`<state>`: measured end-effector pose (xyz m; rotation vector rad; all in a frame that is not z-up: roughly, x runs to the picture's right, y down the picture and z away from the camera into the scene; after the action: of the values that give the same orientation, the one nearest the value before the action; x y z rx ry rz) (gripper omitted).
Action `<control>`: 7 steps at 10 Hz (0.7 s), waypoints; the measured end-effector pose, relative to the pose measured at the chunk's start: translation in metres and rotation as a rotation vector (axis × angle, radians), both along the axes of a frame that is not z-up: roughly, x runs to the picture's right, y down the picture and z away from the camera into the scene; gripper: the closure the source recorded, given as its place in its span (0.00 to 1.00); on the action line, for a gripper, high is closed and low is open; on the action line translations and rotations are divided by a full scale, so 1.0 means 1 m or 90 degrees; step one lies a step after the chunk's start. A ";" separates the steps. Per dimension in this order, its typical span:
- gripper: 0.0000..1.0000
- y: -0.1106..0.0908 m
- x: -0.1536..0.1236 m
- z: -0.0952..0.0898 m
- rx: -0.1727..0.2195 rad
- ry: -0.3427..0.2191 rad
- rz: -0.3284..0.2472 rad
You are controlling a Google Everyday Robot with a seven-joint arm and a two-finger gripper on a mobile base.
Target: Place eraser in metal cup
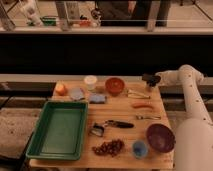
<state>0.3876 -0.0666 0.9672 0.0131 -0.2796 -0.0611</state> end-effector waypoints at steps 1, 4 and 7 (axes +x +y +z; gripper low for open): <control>0.20 0.001 0.000 0.000 -0.001 0.001 0.000; 0.20 0.003 0.003 -0.003 -0.001 0.005 -0.001; 0.20 0.005 0.004 -0.008 -0.001 0.005 -0.002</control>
<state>0.3913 -0.0621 0.9587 0.0111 -0.2724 -0.0645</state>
